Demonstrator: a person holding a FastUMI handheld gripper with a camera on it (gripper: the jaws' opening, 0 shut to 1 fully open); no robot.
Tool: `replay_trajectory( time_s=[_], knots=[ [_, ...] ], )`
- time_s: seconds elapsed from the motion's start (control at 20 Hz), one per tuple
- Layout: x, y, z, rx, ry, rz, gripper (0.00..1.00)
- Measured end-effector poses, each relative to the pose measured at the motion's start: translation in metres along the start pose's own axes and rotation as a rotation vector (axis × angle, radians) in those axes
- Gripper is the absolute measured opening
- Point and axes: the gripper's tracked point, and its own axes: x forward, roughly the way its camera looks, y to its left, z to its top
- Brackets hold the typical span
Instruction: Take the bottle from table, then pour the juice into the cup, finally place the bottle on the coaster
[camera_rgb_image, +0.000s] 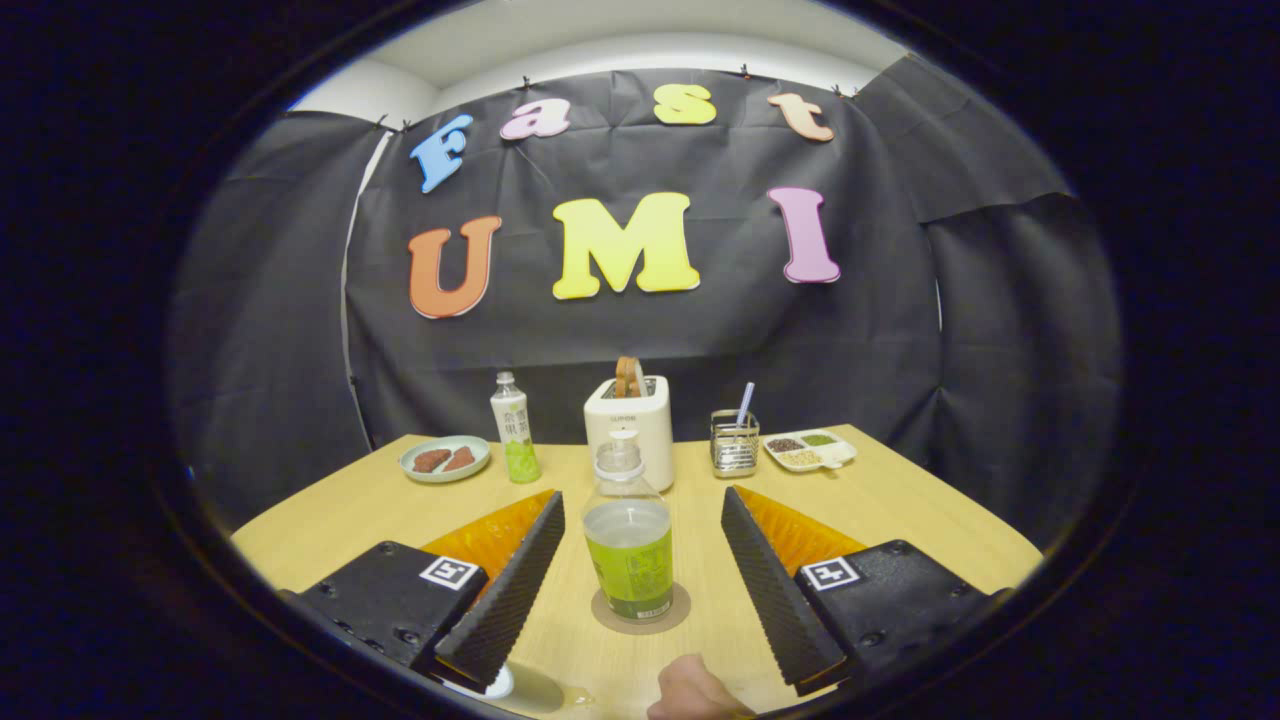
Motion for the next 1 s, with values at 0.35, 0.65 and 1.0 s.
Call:
replay_trajectory(
  time_s=[0.35,0.65,1.0],
  knots=[
    [-0.098,-0.006,0.029,-0.064,-0.063,-0.033,1.00],
    [-0.166,-0.026,0.020,-0.039,-0.037,-0.051,1.00],
    [-0.224,-0.066,-0.003,-0.022,-0.012,-0.122,1.00]
  ],
)
